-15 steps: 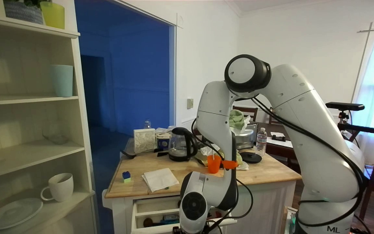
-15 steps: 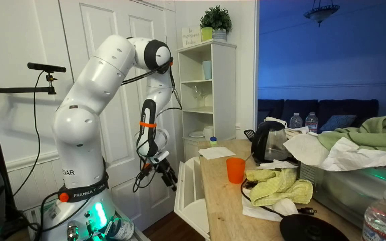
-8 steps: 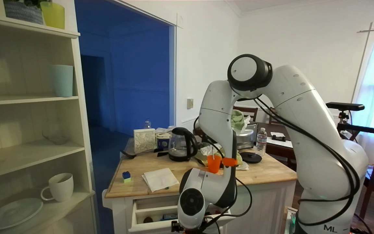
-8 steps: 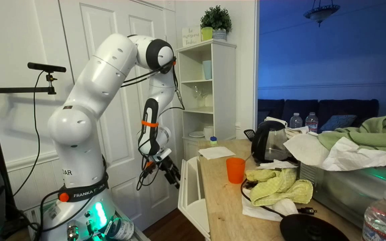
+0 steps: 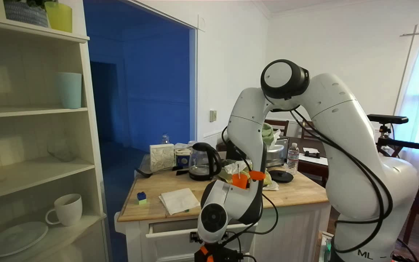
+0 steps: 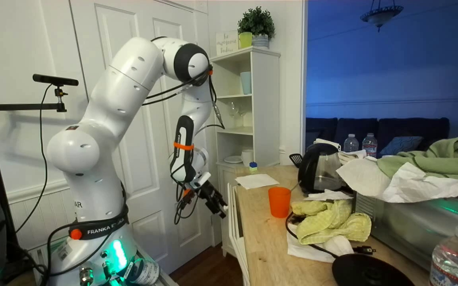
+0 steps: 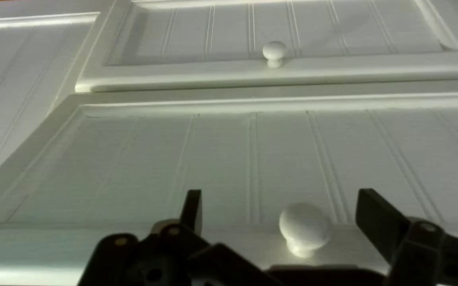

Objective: Close the open kitchen drawer

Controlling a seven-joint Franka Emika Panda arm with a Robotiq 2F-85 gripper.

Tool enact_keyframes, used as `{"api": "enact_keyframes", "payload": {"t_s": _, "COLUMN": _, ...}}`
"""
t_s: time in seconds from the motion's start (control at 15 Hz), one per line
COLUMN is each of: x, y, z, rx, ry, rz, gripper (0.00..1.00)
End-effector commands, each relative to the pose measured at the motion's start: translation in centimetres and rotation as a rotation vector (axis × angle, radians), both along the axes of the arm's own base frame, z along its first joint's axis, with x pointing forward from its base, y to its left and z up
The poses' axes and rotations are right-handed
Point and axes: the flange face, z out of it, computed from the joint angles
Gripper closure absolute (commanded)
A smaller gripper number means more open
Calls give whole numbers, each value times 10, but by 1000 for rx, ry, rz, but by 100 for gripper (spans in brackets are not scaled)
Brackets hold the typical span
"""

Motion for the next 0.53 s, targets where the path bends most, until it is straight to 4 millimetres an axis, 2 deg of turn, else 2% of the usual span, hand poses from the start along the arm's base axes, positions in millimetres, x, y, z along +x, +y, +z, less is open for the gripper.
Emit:
{"api": "enact_keyframes", "payload": {"t_s": 0.0, "x": 1, "y": -4, "z": -2, "rx": 3, "ry": -70, "rz": -27, "gripper": 0}}
{"api": "enact_keyframes", "payload": {"t_s": 0.13, "x": 2, "y": -7, "z": -3, "rx": -8, "ry": -81, "rz": -21, "gripper": 0}}
{"api": "enact_keyframes", "payload": {"t_s": 0.33, "x": -8, "y": -5, "z": -7, "rx": -4, "ry": -56, "rz": -9, "gripper": 0}}
{"api": "enact_keyframes", "payload": {"t_s": 0.47, "x": -8, "y": -1, "z": -2, "rx": 4, "ry": -44, "rz": 0, "gripper": 0}}
